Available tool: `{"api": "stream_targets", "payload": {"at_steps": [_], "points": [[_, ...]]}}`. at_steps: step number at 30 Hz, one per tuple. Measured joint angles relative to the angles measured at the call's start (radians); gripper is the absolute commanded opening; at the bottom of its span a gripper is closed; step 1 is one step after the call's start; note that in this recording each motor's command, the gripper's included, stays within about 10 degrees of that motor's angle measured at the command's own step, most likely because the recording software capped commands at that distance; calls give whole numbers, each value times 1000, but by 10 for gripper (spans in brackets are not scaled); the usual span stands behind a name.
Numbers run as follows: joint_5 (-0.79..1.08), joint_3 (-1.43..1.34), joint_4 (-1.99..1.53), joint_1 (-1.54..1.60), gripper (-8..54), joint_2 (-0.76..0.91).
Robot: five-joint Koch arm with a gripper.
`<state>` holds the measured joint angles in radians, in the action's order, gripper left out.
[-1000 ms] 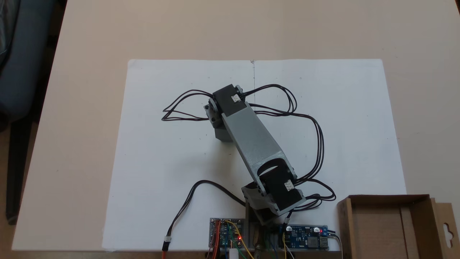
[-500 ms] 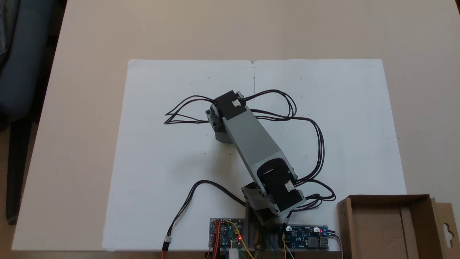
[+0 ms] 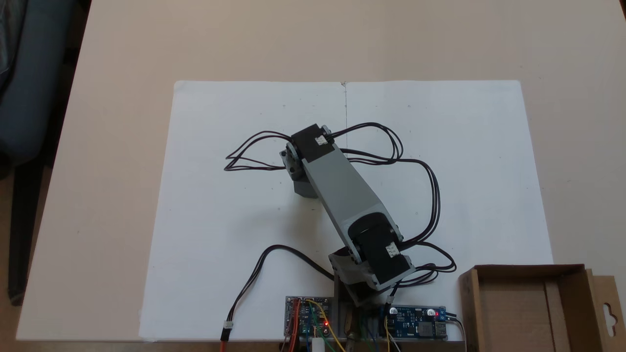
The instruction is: Grasp a green dice and put it in the bin.
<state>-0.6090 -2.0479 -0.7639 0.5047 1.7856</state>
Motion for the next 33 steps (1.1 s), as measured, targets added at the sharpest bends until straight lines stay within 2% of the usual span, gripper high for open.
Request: {"api": "stream_targets", "payload": {"at_steps": [25,30,33], "points": [[0,-29,160,0,422,-275],[3,-29,161,0,333,-290],[3,-28,161,-9,213,-290]]}}
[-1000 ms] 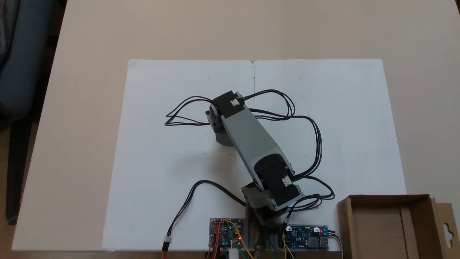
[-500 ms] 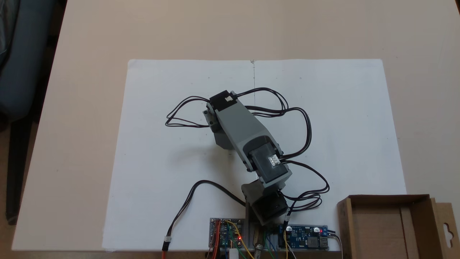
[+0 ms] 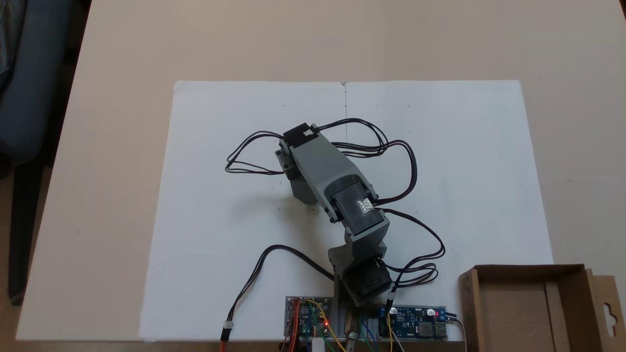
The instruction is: Grasp a green dice and put it in the bin.
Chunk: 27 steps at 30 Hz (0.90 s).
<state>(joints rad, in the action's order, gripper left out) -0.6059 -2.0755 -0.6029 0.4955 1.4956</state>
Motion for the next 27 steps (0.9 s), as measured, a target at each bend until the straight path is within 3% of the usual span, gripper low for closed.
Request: {"api": "stream_targets", "payload": {"at_steps": [3,11,17,27], "points": [[0,-2,12,-8,118,3],[2,-3,18,-23,118,6],[29,15,18,-87,118,109],[175,449,-354,-173,118,187]]}}
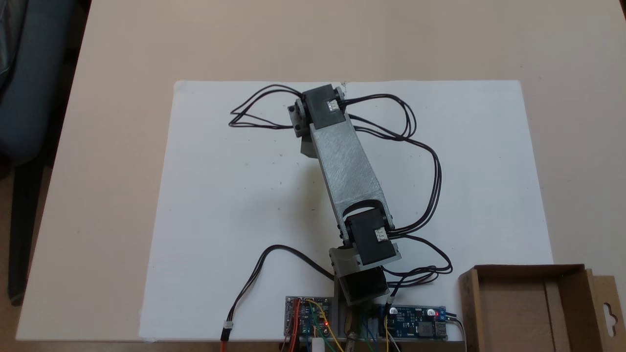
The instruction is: Grasp a green dice and put it in the bin.
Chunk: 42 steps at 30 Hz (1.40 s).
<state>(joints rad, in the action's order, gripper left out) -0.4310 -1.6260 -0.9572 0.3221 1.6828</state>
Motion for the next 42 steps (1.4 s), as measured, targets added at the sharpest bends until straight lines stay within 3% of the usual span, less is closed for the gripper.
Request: {"api": "stream_targets", "payload": {"at_steps": [10,21,28,35,42], "points": [[123,118,-112,-133,118,-31],[499,293,-110,-877,118,-66],[646,370,-109,-1419,118,-67],[661,370,-104,-1899,118,-67],[661,374,-104,-2072,118,-117]]}}
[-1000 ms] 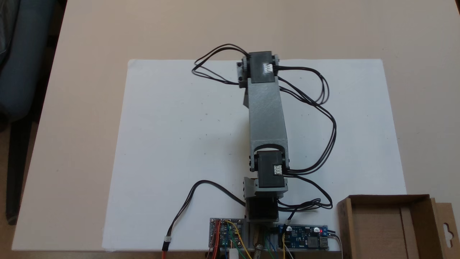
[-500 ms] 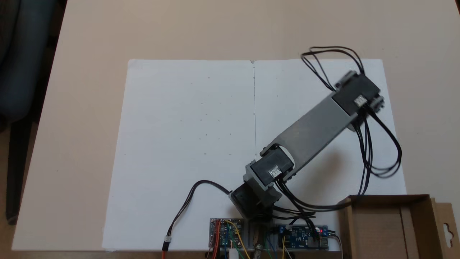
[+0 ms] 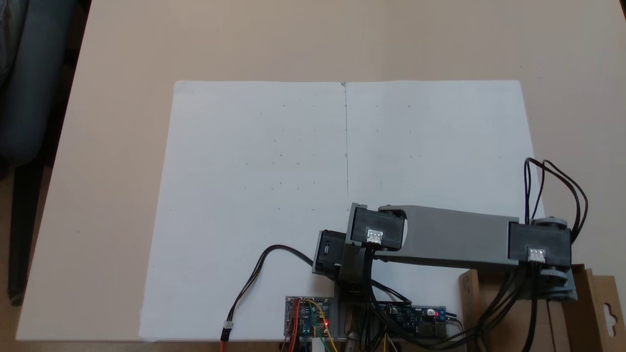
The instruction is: Grasp a green dice and put it in the bin.
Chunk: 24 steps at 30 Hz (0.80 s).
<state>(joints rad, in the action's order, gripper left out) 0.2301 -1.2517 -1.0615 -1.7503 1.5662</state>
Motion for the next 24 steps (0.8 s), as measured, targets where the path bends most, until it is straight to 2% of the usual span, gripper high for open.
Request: {"api": "stream_targets", "payload": {"at_steps": [13,24], "points": [[-5,-2,72,-2,118,-166],[-12,0,91,-26,118,-202]]}}
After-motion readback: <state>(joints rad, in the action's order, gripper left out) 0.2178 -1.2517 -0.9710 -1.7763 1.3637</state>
